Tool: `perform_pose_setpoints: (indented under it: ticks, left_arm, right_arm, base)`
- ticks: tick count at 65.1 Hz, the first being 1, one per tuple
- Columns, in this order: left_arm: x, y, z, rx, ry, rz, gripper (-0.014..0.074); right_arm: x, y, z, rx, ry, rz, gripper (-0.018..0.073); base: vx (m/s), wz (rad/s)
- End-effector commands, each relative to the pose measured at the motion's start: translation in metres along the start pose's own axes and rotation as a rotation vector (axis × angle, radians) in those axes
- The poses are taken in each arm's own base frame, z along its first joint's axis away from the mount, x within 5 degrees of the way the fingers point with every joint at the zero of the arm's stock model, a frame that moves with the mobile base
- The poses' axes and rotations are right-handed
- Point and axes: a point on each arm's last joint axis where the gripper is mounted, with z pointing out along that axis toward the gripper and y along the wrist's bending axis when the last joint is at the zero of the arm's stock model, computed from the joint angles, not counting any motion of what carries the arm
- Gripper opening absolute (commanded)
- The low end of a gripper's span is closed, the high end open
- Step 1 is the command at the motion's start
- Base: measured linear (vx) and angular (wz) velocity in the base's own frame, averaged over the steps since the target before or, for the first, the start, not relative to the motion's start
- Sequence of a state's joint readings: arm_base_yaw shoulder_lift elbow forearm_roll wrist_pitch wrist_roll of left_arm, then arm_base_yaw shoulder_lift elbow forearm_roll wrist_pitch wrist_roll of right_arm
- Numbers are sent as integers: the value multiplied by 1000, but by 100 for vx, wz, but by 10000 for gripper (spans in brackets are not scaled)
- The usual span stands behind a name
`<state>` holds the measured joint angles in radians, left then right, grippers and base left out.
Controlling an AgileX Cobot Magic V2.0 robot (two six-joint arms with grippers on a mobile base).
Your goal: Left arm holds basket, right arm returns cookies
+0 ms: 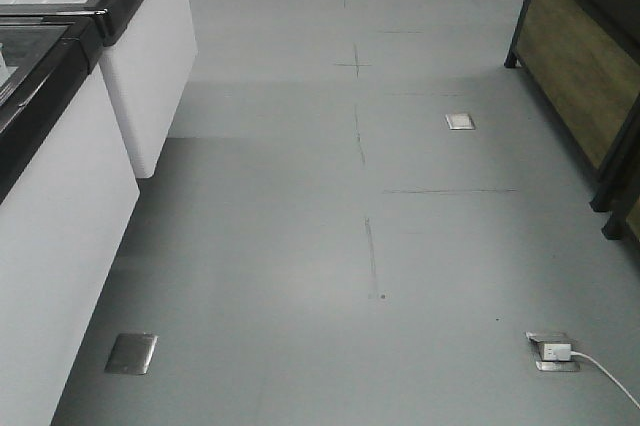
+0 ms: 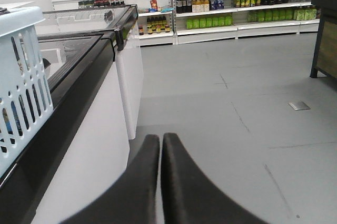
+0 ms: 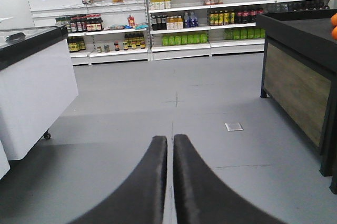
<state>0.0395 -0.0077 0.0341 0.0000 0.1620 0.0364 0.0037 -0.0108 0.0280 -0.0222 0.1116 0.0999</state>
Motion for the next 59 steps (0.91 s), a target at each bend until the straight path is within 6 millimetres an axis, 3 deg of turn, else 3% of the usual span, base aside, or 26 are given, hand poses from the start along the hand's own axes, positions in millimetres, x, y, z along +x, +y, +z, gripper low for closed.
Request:
perform_pose_setpoints:
  ticks: [1, 59]
  left_arm:
    - [-17, 1, -4, -5, -119, 0, -6]
    - [-17, 1, -4, -5, -119, 0, -6]
  right_arm:
    - [-1, 0, 0, -2, -66, -12, -6]
    - [-1, 0, 0, -2, -66, -12, -6]
  base:
    - [0, 0]
    - [0, 0]
